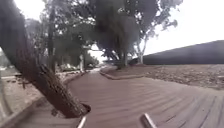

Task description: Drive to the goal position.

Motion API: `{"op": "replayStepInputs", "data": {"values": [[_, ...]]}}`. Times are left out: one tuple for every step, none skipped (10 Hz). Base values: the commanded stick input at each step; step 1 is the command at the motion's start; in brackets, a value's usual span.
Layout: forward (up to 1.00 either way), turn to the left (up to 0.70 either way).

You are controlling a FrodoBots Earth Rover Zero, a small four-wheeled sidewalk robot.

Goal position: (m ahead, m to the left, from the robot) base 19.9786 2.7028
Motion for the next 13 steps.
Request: {"op": "replayStepInputs", "data": {"values": [[0.69,0.00],[0.69,0.00],[0.69,0.00],[0.69,0.00],[0.69,0.00],[0.70,0.00],[0.70,0.00],[0.71,0.00],[0.83,0.00],[0.85,0.24],[0.85,0.33],[0.85,0.21],[0.85,0.00]]}}
